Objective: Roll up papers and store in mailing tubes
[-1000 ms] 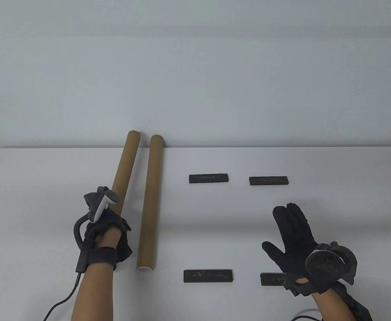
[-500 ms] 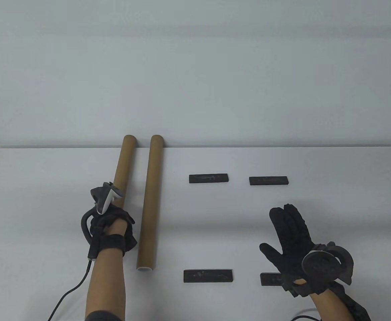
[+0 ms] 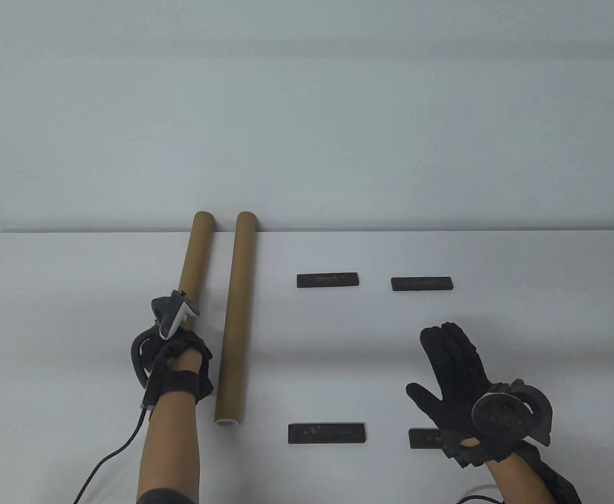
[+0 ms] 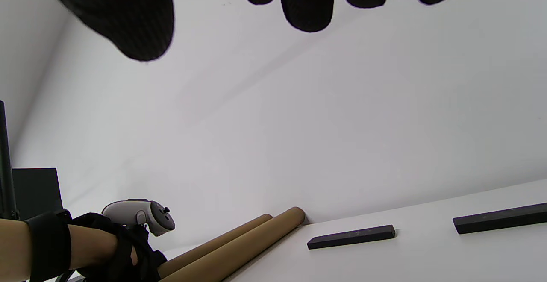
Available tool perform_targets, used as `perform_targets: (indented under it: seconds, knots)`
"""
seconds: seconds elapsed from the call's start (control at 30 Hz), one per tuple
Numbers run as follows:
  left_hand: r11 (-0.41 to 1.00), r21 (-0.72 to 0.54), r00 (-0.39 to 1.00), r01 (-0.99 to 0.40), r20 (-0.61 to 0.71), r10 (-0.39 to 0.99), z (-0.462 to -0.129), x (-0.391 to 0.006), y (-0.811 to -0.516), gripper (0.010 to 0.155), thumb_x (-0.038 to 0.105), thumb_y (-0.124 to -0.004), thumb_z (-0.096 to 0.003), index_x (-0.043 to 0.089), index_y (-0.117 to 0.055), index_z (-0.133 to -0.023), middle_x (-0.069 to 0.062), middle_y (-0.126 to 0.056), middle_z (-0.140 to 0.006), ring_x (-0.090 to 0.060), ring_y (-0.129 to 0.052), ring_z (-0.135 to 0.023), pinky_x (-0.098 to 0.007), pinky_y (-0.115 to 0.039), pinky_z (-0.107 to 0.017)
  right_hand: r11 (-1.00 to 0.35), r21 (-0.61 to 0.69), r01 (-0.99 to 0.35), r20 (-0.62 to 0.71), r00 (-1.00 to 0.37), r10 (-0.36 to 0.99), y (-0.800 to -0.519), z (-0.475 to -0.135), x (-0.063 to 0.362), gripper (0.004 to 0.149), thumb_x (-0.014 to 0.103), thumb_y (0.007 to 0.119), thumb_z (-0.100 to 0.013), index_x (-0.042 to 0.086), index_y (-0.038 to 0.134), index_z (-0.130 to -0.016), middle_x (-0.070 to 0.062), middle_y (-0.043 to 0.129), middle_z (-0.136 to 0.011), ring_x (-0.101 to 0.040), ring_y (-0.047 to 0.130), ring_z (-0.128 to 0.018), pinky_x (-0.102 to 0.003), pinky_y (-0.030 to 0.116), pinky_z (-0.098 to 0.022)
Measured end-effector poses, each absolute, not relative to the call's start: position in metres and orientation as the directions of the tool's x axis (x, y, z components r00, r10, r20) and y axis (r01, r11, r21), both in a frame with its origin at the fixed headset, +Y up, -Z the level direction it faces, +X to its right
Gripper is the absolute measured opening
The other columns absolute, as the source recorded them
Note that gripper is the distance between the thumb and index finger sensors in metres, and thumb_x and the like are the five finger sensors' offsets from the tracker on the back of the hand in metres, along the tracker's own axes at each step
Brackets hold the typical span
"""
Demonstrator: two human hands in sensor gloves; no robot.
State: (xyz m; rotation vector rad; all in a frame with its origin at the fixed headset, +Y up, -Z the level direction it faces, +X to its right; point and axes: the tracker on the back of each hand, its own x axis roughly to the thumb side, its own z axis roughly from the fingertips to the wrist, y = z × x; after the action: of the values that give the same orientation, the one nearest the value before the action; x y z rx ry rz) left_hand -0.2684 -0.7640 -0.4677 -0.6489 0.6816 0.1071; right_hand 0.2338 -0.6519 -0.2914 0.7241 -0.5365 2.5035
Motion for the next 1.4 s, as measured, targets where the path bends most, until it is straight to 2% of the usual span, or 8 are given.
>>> perform_targets:
  seconds: [0.27, 0.37, 0.6, 0.77, 0.87, 0.97, 1.07, 1.4]
  knots:
    - [0.815, -0.500, 0.777, -0.294, -0.621, -0.100, -0.466, -0.269, -0.764, 0.097, 0.062, -0.071, -0.0413, 0.020, -0.009, -0.103, -0.013, -0.041, -0.105, -0.032, -0.073, -0.084, -0.042, -0.070, -0.062, -0.818, -0.228, -0.527, 0.572, -0.753, 0.326, -0.653, -0.292, 0.233, 0.089, 0.052, 0.078, -0.052, 0.001, 0.040, -0.115, -0.030, 0.049, -0.114, -0.066, 0.043, -0.102, -0.079, 0.046, -0.065]
    - [0.850, -0.442, 0.775, -0.287, -0.629, -0.065, -0.464, -0.271, -0.756, 0.102, 0.069, -0.068, -0.0369, 0.020, -0.008, -0.103, -0.015, -0.036, -0.107, -0.036, -0.065, -0.095, -0.042, -0.069, -0.063, -0.812, -0.215, -0.543, 0.574, -0.743, 0.345, -0.653, -0.292, 0.233, 0.089, 0.052, 0.078, -0.052, 0.001, 0.040, -0.115, -0.030, 0.049, -0.114, -0.066, 0.044, -0.102, -0.079, 0.047, -0.065]
    - [0.904, -0.313, 0.831, -0.291, -0.551, 0.076, -0.450, -0.262, -0.700, 0.103, 0.072, -0.066, -0.0352, 0.025, -0.008, -0.105, -0.016, -0.024, -0.114, -0.045, -0.047, -0.107, -0.056, -0.057, -0.075, -0.813, -0.211, -0.543, 0.570, -0.744, 0.348, -0.654, -0.293, 0.233, 0.089, 0.052, 0.078, -0.052, 0.001, 0.040, -0.115, -0.030, 0.048, -0.114, -0.065, 0.045, -0.103, -0.079, 0.046, -0.065]
    - [0.972, -0.157, 0.935, -0.176, -0.335, 0.115, -0.419, -0.231, -0.656, 0.100, 0.071, -0.070, -0.0354, 0.033, -0.011, -0.107, -0.012, -0.022, -0.117, -0.047, -0.037, -0.112, -0.062, -0.047, -0.079, -0.831, -0.213, -0.513, 0.574, -0.754, 0.319, -0.656, -0.292, 0.228, 0.090, 0.052, 0.079, -0.052, 0.001, 0.040, -0.115, -0.030, 0.047, -0.115, -0.064, 0.044, -0.103, -0.079, 0.046, -0.065]
    - [0.986, -0.042, 0.984, -0.162, -0.087, 0.158, -0.393, -0.204, -0.640, 0.099, 0.070, -0.071, -0.0353, 0.037, -0.011, -0.106, -0.009, -0.018, -0.118, -0.046, -0.030, -0.113, -0.062, -0.041, -0.079, -0.843, -0.226, -0.489, 0.577, -0.764, 0.288, -0.656, -0.291, 0.226, 0.091, 0.054, 0.078, -0.051, 0.002, 0.039, -0.115, -0.030, 0.045, -0.115, -0.064, 0.044, -0.104, -0.079, 0.045, -0.065]
    - [0.987, 0.091, 0.980, -0.136, 0.156, 0.120, -0.363, -0.175, -0.634, 0.097, 0.070, -0.072, -0.0348, 0.041, -0.014, -0.106, -0.005, -0.018, -0.119, -0.041, -0.024, -0.113, -0.060, -0.036, -0.079, -0.841, -0.218, -0.496, 0.586, -0.755, 0.294, -0.657, -0.290, 0.223, 0.093, 0.057, 0.078, -0.050, 0.002, 0.039, -0.115, -0.029, 0.044, -0.116, -0.064, 0.042, -0.105, -0.079, 0.043, -0.066]
    - [0.989, 0.098, 0.955, -0.114, 0.286, 0.082, -0.339, -0.152, -0.641, 0.100, 0.074, -0.069, -0.0327, 0.040, -0.011, -0.106, -0.003, -0.015, -0.119, -0.041, -0.021, -0.113, -0.059, -0.035, -0.079, -0.853, -0.221, -0.472, 0.589, -0.762, 0.269, -0.658, -0.289, 0.221, 0.094, 0.058, 0.078, -0.050, 0.002, 0.039, -0.115, -0.029, 0.042, -0.116, -0.064, 0.041, -0.105, -0.079, 0.042, -0.066]
    - [0.980, 0.163, 0.926, -0.113, 0.376, 0.044, -0.311, -0.150, -0.675, 0.100, 0.077, -0.067, -0.0310, 0.038, -0.013, -0.106, -0.003, -0.018, -0.118, -0.041, -0.022, -0.113, -0.059, -0.035, -0.078, -0.880, -0.247, -0.406, 0.582, -0.788, 0.200, -0.662, -0.290, 0.224, 0.094, 0.058, 0.078, -0.050, 0.002, 0.039, -0.115, -0.029, 0.040, -0.117, -0.063, 0.040, -0.105, -0.079, 0.041, -0.066]
